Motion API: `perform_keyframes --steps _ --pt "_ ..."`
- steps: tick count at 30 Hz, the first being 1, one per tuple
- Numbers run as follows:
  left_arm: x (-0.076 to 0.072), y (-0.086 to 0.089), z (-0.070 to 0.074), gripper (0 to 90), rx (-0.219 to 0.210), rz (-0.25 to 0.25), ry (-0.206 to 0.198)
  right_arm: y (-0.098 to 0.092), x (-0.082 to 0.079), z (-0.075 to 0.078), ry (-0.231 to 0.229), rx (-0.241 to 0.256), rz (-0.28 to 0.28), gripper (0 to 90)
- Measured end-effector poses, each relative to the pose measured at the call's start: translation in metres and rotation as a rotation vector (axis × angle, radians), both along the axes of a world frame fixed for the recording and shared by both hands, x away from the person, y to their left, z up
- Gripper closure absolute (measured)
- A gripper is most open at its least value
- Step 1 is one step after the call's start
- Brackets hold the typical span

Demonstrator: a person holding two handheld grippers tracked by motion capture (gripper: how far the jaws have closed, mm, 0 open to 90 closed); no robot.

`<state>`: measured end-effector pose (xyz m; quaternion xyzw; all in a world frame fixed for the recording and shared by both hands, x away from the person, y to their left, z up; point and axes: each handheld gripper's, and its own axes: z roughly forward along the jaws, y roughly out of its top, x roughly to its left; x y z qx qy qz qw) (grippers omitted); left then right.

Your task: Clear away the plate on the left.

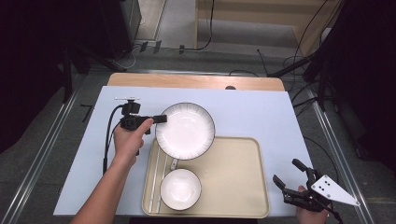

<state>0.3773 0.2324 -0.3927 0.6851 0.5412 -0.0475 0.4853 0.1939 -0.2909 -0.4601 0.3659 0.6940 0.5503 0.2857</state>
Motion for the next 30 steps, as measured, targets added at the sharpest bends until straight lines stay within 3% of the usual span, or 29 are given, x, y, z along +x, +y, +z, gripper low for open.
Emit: perform_keyframes --steps 21,30 --pt "0.004 -0.050 -0.016 84.8 -0.011 -0.082 0.023 -0.002 0.000 0.001 -0.008 0.001 -0.012 13.1" --pt "0.004 -0.069 -0.024 84.8 0.007 -0.134 0.040 -0.002 -0.002 0.002 -0.011 -0.005 -0.025 13.0"
